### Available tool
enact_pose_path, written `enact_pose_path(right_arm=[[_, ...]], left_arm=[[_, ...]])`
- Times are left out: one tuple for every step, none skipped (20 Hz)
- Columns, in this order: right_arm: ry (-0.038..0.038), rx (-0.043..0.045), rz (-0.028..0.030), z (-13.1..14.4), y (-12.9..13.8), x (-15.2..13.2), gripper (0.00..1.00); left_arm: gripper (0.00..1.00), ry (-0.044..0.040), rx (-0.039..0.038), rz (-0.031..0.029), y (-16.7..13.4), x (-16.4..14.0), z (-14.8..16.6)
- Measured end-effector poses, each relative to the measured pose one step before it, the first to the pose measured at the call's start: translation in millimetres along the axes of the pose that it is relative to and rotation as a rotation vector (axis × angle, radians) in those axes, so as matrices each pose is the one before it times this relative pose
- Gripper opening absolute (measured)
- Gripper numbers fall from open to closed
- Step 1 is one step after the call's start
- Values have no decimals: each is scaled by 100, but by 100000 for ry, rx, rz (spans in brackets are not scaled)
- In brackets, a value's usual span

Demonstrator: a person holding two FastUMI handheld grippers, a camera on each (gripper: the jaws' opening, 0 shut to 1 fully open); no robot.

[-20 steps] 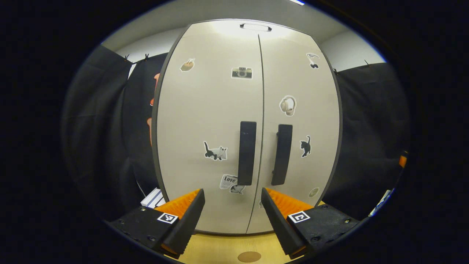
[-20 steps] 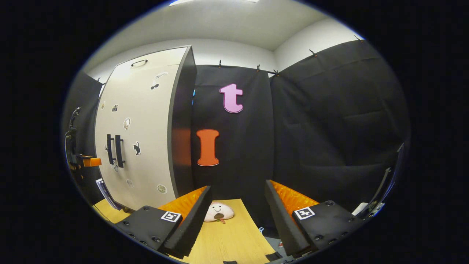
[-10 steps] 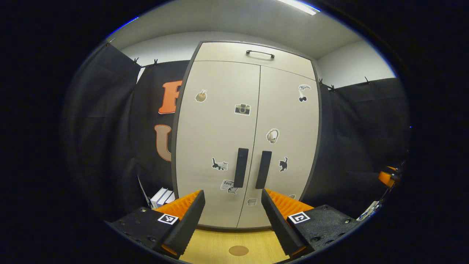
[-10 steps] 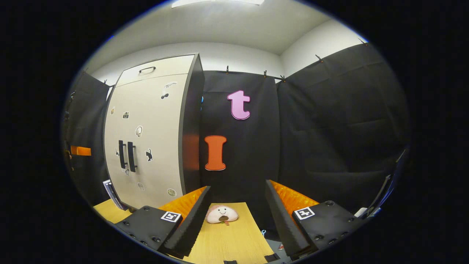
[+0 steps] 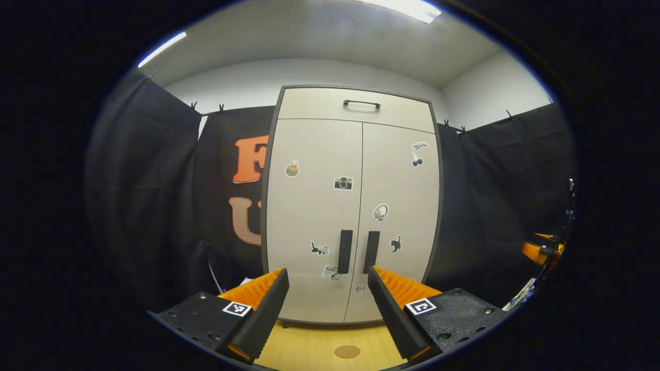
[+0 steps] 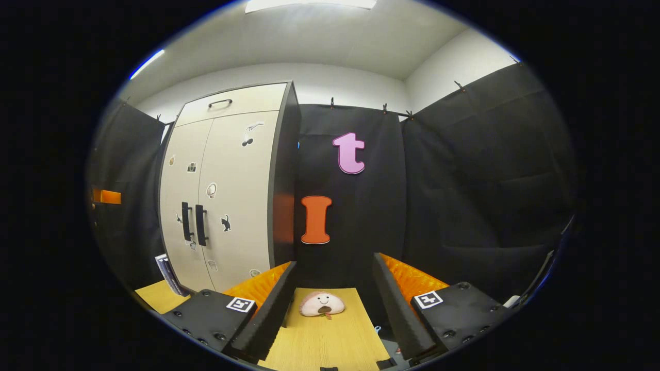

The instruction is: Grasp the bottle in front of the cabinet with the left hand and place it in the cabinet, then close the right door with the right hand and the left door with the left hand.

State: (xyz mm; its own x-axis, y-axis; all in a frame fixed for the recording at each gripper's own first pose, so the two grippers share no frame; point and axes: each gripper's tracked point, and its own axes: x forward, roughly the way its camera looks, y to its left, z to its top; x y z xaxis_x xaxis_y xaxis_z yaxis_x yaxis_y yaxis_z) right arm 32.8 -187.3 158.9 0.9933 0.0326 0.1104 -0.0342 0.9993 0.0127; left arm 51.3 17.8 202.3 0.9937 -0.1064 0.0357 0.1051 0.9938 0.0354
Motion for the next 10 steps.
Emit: enact_pose_path(right_arm=[[-26,-477,-58,215,72,67,96],[-46,-210,-29,119,-95,-117,96],[66,-270,57,120,173,15,96],[319,-307,148,-52,20,-72,96],[292,-83,254,-12,136,77,90],[44,224,275,-32,63,-67,90],[70,297,20,90,75,4,90],[1,173,-124,-1,-73,-24,90],[8,18,-174,-30,67,67,90],[119,25,-54,-11,-40,-53,90]], left_arm=[[92,305,-749,-719,-205,-415,124],[95,400,182,-560,-31,-377,46],[95,-493,635,188,149,-32,277],[93,-276,639,159,-5,-88,240],[93,-381,700,78,84,-42,132],[93,-461,424,385,66,9,49],[93,-706,-83,274,30,34,223],[95,-533,-195,-92,-2,92,10],[93,-209,213,186,58,42,-42],[96,-50,-25,53,-27,126,-78]])
